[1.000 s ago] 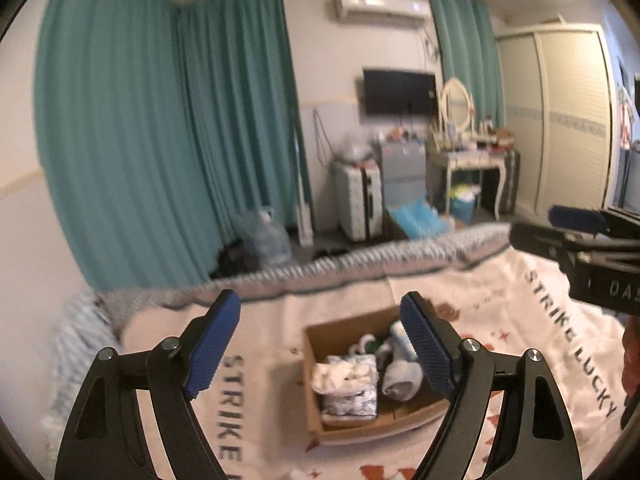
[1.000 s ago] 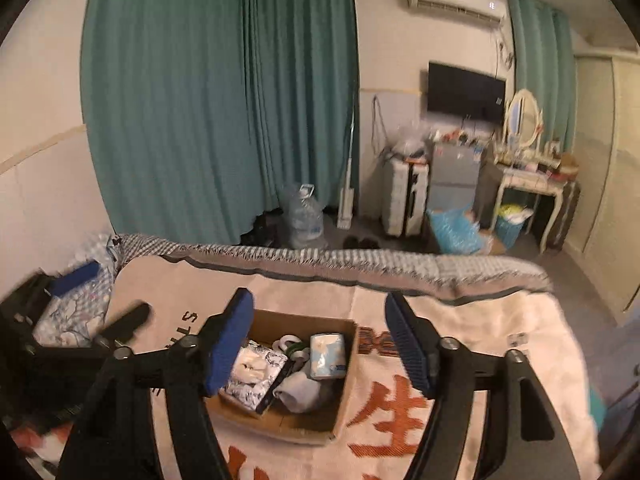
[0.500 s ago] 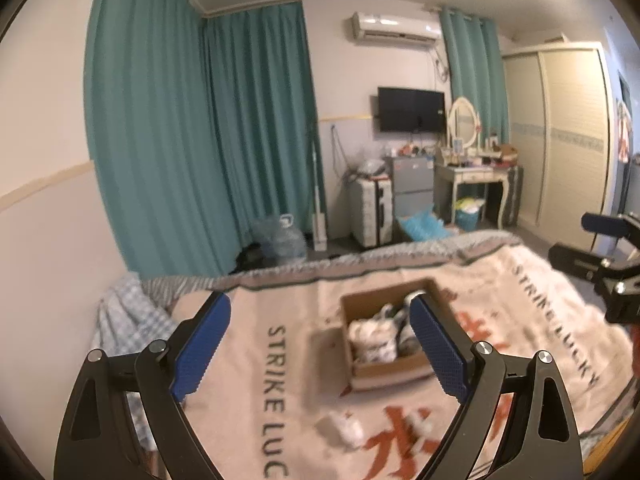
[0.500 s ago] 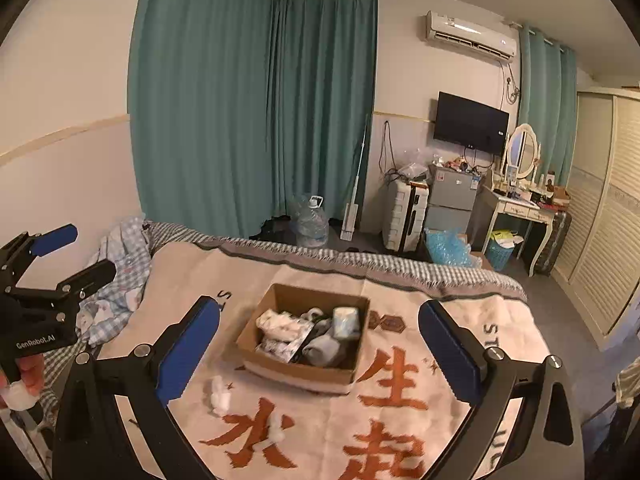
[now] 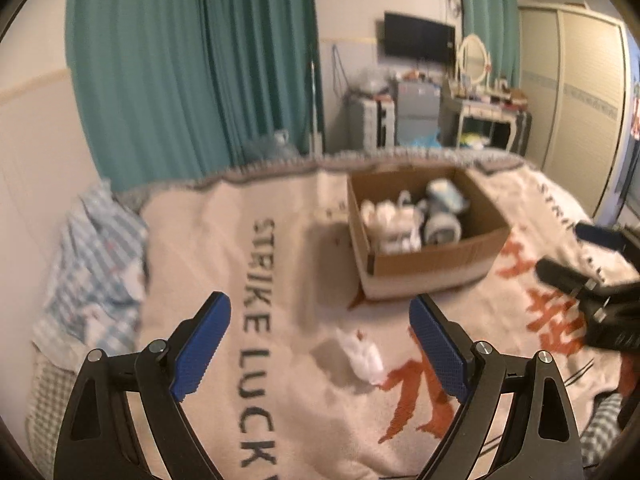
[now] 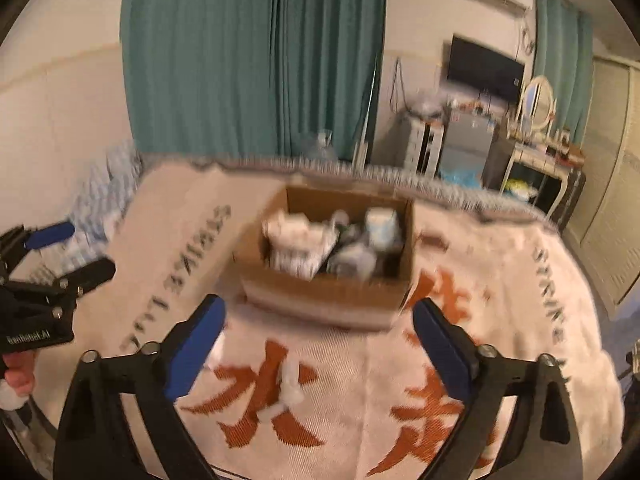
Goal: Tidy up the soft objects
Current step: 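Grasp the white translucent piece with the right tool while the left tool grasps the cotton puff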
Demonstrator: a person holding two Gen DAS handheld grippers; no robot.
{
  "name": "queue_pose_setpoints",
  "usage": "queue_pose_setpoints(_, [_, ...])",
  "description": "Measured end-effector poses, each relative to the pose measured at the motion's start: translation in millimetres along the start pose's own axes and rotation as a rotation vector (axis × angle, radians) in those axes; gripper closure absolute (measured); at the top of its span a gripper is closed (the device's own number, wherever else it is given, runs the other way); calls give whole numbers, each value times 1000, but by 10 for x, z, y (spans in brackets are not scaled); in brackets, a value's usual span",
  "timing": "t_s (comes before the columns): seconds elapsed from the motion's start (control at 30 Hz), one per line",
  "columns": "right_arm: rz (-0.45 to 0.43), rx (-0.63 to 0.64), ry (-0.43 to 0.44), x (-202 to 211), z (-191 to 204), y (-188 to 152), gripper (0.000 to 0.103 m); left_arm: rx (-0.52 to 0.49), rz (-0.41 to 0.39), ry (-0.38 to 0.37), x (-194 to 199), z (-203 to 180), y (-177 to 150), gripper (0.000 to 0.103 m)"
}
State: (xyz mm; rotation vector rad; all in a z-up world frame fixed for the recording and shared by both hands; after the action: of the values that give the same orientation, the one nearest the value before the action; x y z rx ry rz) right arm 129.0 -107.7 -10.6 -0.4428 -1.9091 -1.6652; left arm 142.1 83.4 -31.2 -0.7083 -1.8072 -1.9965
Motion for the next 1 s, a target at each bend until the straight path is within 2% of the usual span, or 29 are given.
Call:
queue_pose_setpoints(0.1, [69, 6, 1, -406, 58, -295, 23, 8, 54, 18, -314, -54, -211, 11])
queue_pose_setpoints(0.17, [110, 3, 13, -650, 100, -460, 25, 18, 102, -5, -526, -111, -347, 11])
queue_pose_setpoints(0.27, [172, -31, 36, -948, 129, -722, 35, 10, 136, -6, -741, -157, -497, 11])
queue_pose_setpoints(0.43, [318, -37, 65, -1350, 141, -1220, 62, 3, 239, -49, -1092, -253, -827, 12])
queue_pose_setpoints(0.5, [313, -47, 59, -1413, 117, -1329, 68, -14, 282, -67, -1210, -306, -930, 12])
queue_pose_setpoints(0.53, [297, -56, 65, -1420, 104, -1339, 74, -24, 303, -77, -1272, -339, -978, 13])
queue_pose_setpoints(0.63, [254, -94, 86, -1444, 69, -1295, 76, 10, 349, -110, -1399, -339, -1035, 14])
queue_pose_setpoints(0.67, [243, -98, 87, -1445, 56, -1277, 76, 19, 358, -110, -1429, -330, -1041, 24])
queue_pose_setpoints(0.8, [219, -131, 108, -1442, -12, -1201, 77, 47, 400, -117, -1528, -297, -1102, 40])
queue_pose_setpoints(0.83, [215, -137, 112, -1440, -31, -1189, 77, 51, 396, -135, -1521, -317, -1103, 46])
queue_pose_setpoints(0.9, [216, -140, 117, -1448, -46, -1164, 77, 36, 385, -133, -1498, -347, -1098, 50])
queue_pose_setpoints(0.97, [218, -139, 120, -1449, -21, -1144, 77, 35, 372, -147, -1459, -366, -1094, 63])
queue_pose_setpoints(1.0, [217, -135, 119, -1435, -14, -1141, 77, 40, 369, -152, -1433, -366, -1093, 64])
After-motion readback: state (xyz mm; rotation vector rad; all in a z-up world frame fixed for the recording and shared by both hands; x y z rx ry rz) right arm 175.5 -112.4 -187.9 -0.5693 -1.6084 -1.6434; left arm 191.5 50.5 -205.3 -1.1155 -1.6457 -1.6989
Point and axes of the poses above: each gripper's, at about its wrist camera, not at the fingertips, and x roughly against the way its jaws point, z to its left, y to its top, the point moved 4 cm from there along -x, roughly the way its jaws point, and after that the axes turned 3 degrees about -z, right-handed, at the moved point
